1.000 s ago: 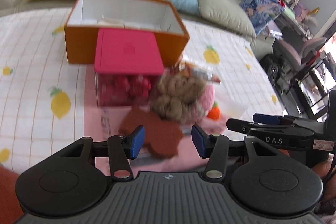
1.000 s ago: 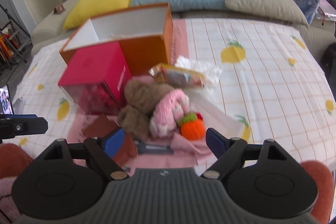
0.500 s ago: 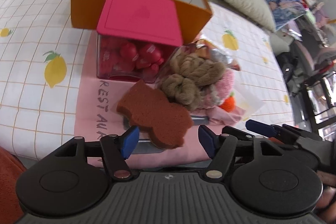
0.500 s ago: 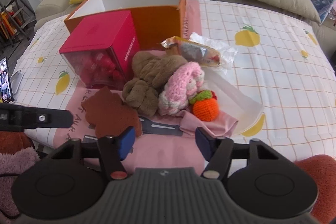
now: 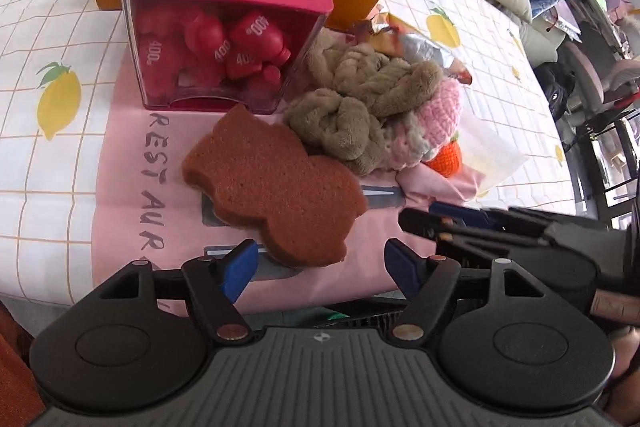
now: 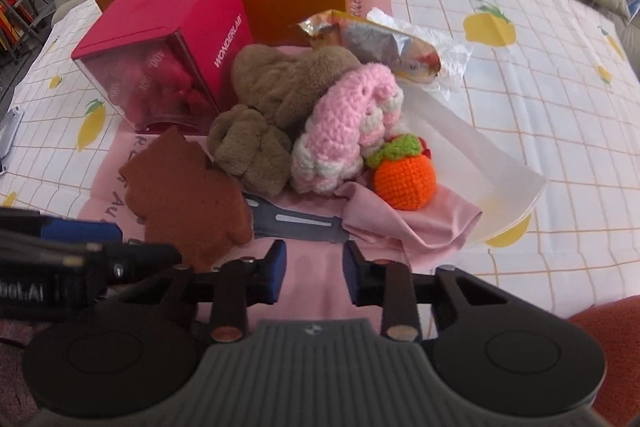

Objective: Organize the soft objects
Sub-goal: 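Move both grippers back toward the brown sponge and plush toys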

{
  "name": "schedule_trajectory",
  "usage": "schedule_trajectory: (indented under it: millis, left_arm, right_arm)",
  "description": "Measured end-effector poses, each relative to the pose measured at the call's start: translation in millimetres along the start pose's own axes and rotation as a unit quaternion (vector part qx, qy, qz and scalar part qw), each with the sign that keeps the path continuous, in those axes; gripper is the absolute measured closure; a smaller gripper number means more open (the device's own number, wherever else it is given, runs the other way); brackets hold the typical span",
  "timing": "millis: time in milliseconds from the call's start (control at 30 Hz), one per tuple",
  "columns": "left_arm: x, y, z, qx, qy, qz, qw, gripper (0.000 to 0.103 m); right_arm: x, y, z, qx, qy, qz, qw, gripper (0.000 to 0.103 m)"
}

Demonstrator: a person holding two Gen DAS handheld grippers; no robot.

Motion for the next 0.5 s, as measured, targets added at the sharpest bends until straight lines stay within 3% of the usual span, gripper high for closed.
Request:
schedule_trajectory:
  millis: [200,333,500]
  left_arm:
    - [-0.9,-9.7,-4.3,0.005,-0.022,0.013,0.9997,0.019]
    - [-2.6,-16.7,-14.1,0.007,-0.055,0.023,0.9982,0.019]
    - [-5.7,-20.8,-23.3,-0.003,-0.079,0.037,0.9962,0.018]
  right_arm:
    - [-3.7,13.4,-10.4,-0.033,0.004,-0.006,0.999,0.084]
    - [1.3,12.9,-26.2,-0.079,-0.005,-0.02,0.997,0.085]
    - [5.4,0.0,-55.6,-0.145,-0.047,-0.006,0.988,0.087]
Point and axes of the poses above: each gripper's, at about its wrist camera, not at the fingertips, and y roughly the way its jaws point, z to its right, x to its underside, the point moved 8 cm from there along y, roughly the way its jaws point, and after that the axes turned 13 degrees about x, right-handed, at the moved point
